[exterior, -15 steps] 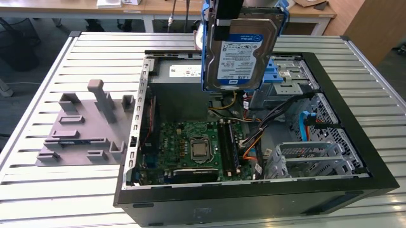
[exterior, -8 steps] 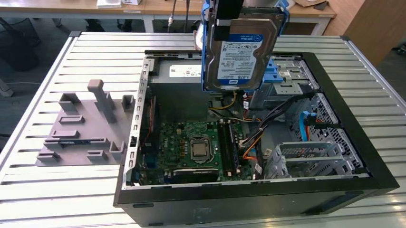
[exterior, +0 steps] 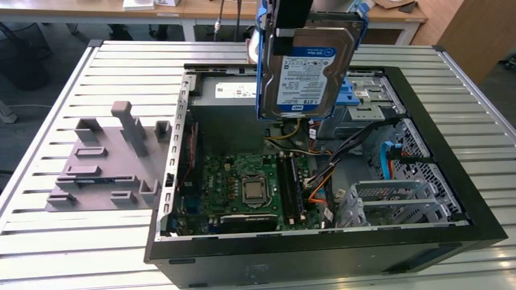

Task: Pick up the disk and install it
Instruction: 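Insert the disk into the insertion slot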

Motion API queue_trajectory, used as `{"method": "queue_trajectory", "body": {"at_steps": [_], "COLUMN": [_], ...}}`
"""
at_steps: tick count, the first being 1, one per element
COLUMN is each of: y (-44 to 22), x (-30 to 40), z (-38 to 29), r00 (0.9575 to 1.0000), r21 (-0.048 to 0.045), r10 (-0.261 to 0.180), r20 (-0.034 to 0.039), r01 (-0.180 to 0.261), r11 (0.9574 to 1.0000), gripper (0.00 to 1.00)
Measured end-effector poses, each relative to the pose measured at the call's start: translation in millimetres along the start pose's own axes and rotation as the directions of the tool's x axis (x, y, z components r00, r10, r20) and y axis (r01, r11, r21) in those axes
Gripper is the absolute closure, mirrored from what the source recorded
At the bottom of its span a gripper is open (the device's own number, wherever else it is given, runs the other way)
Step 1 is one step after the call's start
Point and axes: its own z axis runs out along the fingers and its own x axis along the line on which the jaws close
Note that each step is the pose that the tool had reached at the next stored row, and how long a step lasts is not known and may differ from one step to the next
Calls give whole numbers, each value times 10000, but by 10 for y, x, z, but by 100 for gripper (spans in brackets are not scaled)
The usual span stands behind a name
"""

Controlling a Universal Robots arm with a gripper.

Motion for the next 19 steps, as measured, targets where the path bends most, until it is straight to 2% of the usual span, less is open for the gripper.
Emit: {"method": "queue_trajectory", "body": {"at_steps": [13,19], "y": [-1,-2], "x": [25,91], "z": [0,1], "r00": [10000,10000], "r21": [0,0], "r10": [-1,0], "r20": [-2,-5], "r01": [1,0], "r11": [10000,10000], "gripper": [64,64]}}
